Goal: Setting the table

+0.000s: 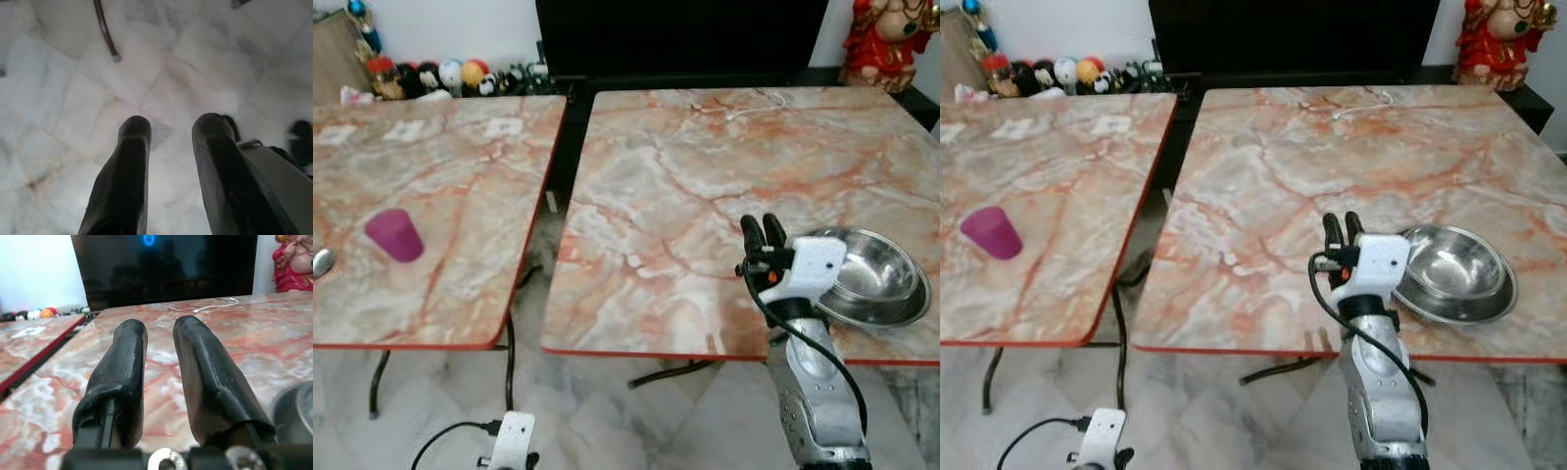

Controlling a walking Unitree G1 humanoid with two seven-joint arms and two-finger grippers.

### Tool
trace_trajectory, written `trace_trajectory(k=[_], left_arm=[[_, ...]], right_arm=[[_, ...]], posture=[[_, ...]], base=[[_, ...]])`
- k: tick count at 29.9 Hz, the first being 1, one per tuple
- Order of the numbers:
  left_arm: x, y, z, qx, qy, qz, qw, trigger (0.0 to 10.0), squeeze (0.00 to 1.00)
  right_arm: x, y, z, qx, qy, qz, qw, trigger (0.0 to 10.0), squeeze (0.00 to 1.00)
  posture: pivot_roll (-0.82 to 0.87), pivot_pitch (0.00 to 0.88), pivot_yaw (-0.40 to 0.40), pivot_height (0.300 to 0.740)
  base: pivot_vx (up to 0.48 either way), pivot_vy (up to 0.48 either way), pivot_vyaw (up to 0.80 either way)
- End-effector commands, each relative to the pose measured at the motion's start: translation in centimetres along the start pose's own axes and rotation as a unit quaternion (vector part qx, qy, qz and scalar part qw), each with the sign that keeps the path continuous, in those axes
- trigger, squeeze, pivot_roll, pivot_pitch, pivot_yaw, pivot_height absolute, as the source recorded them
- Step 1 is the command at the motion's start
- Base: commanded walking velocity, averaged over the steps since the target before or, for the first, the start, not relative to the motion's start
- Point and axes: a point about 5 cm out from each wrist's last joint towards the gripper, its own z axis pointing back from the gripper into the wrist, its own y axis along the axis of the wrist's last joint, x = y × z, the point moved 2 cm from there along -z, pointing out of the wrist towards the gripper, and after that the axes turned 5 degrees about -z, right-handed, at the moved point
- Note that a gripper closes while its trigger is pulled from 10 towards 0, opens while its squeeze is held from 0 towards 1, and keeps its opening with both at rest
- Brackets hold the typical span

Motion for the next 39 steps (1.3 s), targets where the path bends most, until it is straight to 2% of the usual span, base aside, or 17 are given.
trace_trajectory(k=[1, 7, 11, 14, 19, 22, 23, 25, 28, 29, 32, 34, 35, 39], left_arm=[[0.3, -0.7, 0.1, -0.015, -0.002, 0.005, 1.0, 10.0, 0.0], [0.3, -0.8, 0.1, -0.014, -0.004, 0.005, 1.0, 10.0, 0.0], [0.3, -0.8, 0.1, -0.014, -0.005, 0.004, 1.0, 10.0, 0.0], [0.3, -0.8, 0.1, -0.011, -0.005, -0.001, 1.0, 10.0, 0.0], [0.2, -0.6, 0.1, -0.009, -0.003, -0.002, 1.0, 10.0, 0.0], [0.1, -0.5, 0.1, -0.009, -0.003, -0.005, 1.0, 10.0, 0.0], [0.1, -0.5, 0.1, -0.01, -0.003, -0.006, 1.0, 10.0, 0.0], [0.1, -0.4, 0.0, -0.009, -0.003, -0.007, 1.0, 10.0, 0.0], [0.1, -0.3, 0.0, -0.008, -0.004, -0.008, 1.0, 10.0, 0.0], [0.2, -0.2, 0.0, -0.008, -0.004, -0.008, 1.0, 10.0, 0.0], [0.2, -0.1, 0.0, -0.004, -0.003, -0.006, 1.0, 10.0, 0.0], [0.3, 0.0, 0.0, -0.002, -0.002, -0.002, 1.0, 10.0, 0.0], [0.3, 0.1, 0.0, -0.002, -0.002, -0.002, 1.0, 10.0, 0.0], [0.3, 0.2, -0.1, -0.001, -0.001, 0.0, 1.0, 10.0, 0.0]], right_arm=[[0.0, -0.4, 0.0, -0.008, 0.001, -0.004, 1.0, 10.0, 0.0], [-0.8, -0.8, 0.0, -0.014, 0.016, -0.006, 1.0, 10.0, 0.0], [-0.7, -1.1, 0.2, -0.018, 0.017, 0.002, 1.0, 10.0, 0.0], [0.2, -1.5, 1.4, -0.028, 0.002, 0.023, 0.999, 10.0, 0.0], [3.1, -1.2, 4.4, -0.028, -0.079, 0.088, 0.993, 10.0, 0.0], [6.8, -2.0, 7.3, -0.069, -0.196, 0.117, 0.971, 10.0, 0.0], [8.6, -2.6, 8.9, -0.09, -0.254, 0.103, 0.957, 10.0, 0.0], [10.8, -3.6, 11.1, -0.122, -0.333, 0.076, 0.932, 10.0, 0.0], [12.7, -5.6, 13.5, -0.164, -0.411, 0.028, 0.896, 10.0, 0.0], [12.9, -5.9, 13.9, -0.172, -0.421, 0.022, 0.89, 10.0, 0.0], [13.1, -9.7, 15.4, -0.26, -0.441, -0.028, 0.859, 10.0, 0.0], [12.5, -12.4, 15.7, -0.325, -0.416, -0.055, 0.848, 10.0, 0.0], [11.9, -13.5, 15.7, -0.353, -0.393, -0.064, 0.846, 10.0, 0.0], [9.1, -16.8, 14.3, -0.424, -0.266, -0.067, 0.863, 10.0, 0.0]], posture=[[-0.13, 0.0, 0.051, 0.74], [-0.13, 0.0, 0.048, 0.74], [-0.13, 0.0, 0.048, 0.74], [-0.13, 0.0, 0.042, 0.74], [-0.14, 0.017, 0.039, 0.74], [-0.15, 0.031, 0.043, 0.74], [-0.16, 0.036, 0.044, 0.74], [-0.16, 0.044, 0.042, 0.74], [-0.16, 0.049, 0.037, 0.74], [-0.16, 0.051, 0.036, 0.74], [-0.14, 0.058, 0.028, 0.74], [-0.14, 0.063, 0.027, 0.74], [-0.13, 0.066, 0.029, 0.74], [-0.13, 0.076, 0.036, 0.74]], base=[[0.0, 0.48, 0.0], [0.0, 0.48, 0.0], [0.0, 0.48, 0.0], [0.0, 0.0, 0.0], [0.0, 0.0, 0.0], [0.0, 0.0, 0.0], [0.0, 0.0, 0.0], [0.0, 0.0, 0.0], [0.0, 0.0, 0.0], [0.0, 0.0, 0.0], [0.0, 0.0, 0.0], [0.0, 0.0, 0.0], [0.0, 0.0, 0.0], [0.0, 0.0, 0.0]])
